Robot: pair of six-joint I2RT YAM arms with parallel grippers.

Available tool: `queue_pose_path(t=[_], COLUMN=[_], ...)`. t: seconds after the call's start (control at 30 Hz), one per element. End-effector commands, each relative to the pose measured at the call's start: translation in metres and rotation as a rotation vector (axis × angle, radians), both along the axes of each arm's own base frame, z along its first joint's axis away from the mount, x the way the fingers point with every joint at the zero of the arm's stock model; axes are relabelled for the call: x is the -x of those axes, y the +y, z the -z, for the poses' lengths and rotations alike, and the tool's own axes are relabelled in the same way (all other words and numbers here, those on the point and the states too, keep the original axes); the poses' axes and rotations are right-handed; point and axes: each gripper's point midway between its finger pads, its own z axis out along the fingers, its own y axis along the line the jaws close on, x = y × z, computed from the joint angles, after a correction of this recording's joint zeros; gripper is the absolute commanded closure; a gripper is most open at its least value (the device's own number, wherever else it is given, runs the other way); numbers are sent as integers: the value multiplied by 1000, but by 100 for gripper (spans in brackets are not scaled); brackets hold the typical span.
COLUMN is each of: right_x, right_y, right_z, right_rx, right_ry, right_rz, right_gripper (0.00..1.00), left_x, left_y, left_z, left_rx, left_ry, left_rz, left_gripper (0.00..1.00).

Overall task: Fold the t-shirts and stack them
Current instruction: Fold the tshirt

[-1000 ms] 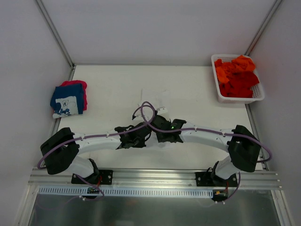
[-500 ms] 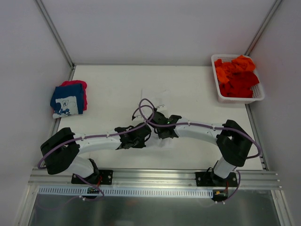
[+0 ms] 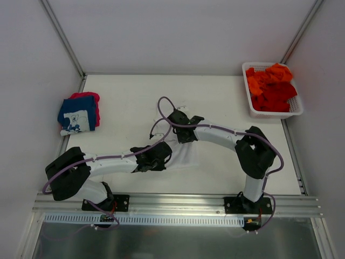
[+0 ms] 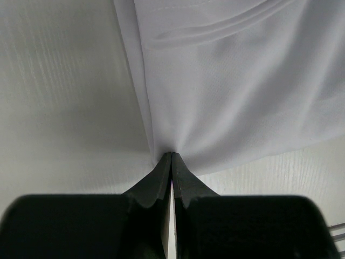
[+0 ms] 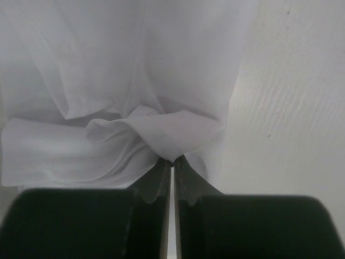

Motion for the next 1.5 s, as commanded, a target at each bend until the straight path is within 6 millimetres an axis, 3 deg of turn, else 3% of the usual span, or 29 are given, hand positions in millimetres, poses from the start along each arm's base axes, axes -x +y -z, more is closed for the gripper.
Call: queue_pose_path(t=[0.0,0.27,0.47,0.5,0.57,0.63,0.67,0.77,0.8,0.87,0.93,0.97,1.07,1.23,1.37,1.47], right_x=[-18,-45,-70,-74,-80,-83,-80,-67,-61,-42,-24,-17,-5,0,-4,-7], right_y=[8,3,-3,-6,-8,-9,-10,-14,-16,-16,-14,-9,-13,-18,-10,-3], right_z=[-10,-21,-30,-31,-38,-49,-64,-79,-99,-97,-101,-100,-88,-52,-33,-27], right_rx=[-25,-44,-34,-27,-19,-22,-43,-88,-129,-175,-231,-261,-255,-184,-168,-176], right_ry=[-20,-48,-86,-89,-107,-122,-141,-149,-181,-137,-120,-102,-72,-9,29,42], right_rz=[-16,31,56,62,54,45,41,32,27,-9,-53,-76,-77,-68,-71,-74], right_gripper=[95,90,60,49,39,33,32,32,32,36,51,68,97,99,100,99], left_x=[5,8,10,11,11,11,11,7,6,4,4,4,6,0,-23,-35], left_y=[4,6,4,5,5,6,5,2,0,-3,-6,-7,-9,-9,-21,-22], left_z=[1,5,8,8,9,8,7,2,0,-1,1,1,6,0,-40,-67], left_rx=[-10,-13,-13,-11,-11,-8,-5,-2,3,4,1,2,-5,-12,33,28], left_ry=[4,15,35,37,39,37,34,16,13,14,24,27,46,7,-118,-184], left_rz=[5,-1,-1,-1,-3,-6,-7,3,6,10,14,14,15,17,24,13], left_gripper=[100,100,100,100,100,100,100,100,100,100,100,100,100,100,100,92])
